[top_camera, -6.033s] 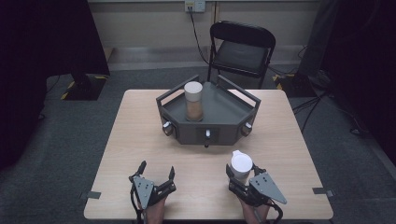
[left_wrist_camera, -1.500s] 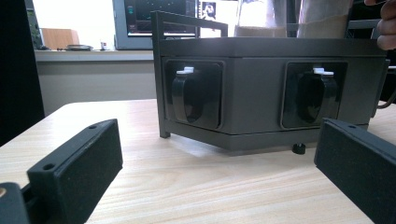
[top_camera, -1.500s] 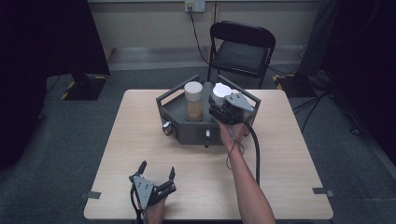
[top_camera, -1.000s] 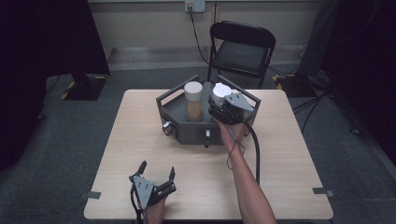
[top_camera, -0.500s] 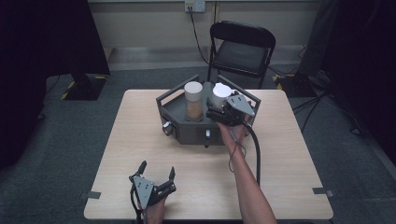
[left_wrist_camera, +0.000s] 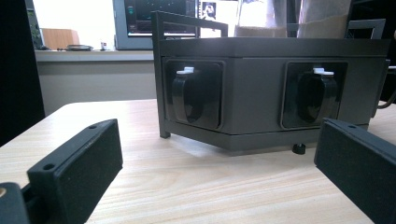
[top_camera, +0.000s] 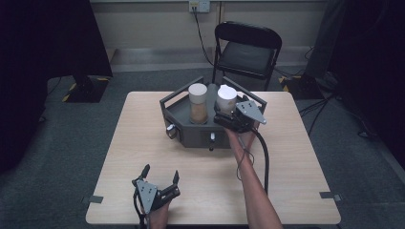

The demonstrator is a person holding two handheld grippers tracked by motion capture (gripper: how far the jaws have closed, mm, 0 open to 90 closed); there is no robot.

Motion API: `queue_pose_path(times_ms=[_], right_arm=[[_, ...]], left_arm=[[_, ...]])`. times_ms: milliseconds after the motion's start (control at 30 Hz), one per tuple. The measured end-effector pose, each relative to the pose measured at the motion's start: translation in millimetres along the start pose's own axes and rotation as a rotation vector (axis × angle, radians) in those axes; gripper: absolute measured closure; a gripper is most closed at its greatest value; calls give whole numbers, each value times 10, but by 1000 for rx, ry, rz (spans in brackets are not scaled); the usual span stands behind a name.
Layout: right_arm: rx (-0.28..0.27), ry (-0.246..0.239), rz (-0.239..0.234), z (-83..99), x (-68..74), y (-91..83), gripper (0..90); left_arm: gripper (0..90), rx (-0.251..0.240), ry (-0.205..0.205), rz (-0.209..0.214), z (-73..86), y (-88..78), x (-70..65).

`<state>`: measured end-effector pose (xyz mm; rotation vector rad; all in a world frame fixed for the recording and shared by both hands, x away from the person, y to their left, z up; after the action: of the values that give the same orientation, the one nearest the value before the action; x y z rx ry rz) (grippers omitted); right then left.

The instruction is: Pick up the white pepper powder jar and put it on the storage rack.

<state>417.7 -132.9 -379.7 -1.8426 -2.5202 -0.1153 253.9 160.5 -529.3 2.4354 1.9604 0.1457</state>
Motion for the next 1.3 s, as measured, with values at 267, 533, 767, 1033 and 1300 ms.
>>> queue_pose_path(times_ms=[267, 533, 767, 1033, 1300], right_arm=[[3, 7, -8, 3, 20, -69, 0], [1, 9, -1, 63, 56, -152, 0], [-6, 22, 10, 60, 52, -253, 0], [-18, 33, 10, 65, 68, -375, 0], [-16, 27, 22, 113, 48, -454, 0]], left_arm=[[4, 0, 0, 0, 0, -1, 0], [4, 0, 0, 0, 0, 0, 0], [3, 0, 0, 2, 0, -1, 1], [3, 0, 0, 1, 0, 0, 0], [3, 0, 0, 1, 0, 0, 0]])
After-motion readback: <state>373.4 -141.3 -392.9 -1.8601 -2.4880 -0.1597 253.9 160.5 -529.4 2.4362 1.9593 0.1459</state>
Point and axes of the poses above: each handheld gripper's, and its own axes: y roughly forward along the jaws, z roughly out of its underside, x roughly to its left, the point moved 10 cm from there along y, roughly forward along the jaws, and after that the axes turned 4 degrees about y, right-handed, at the moved point
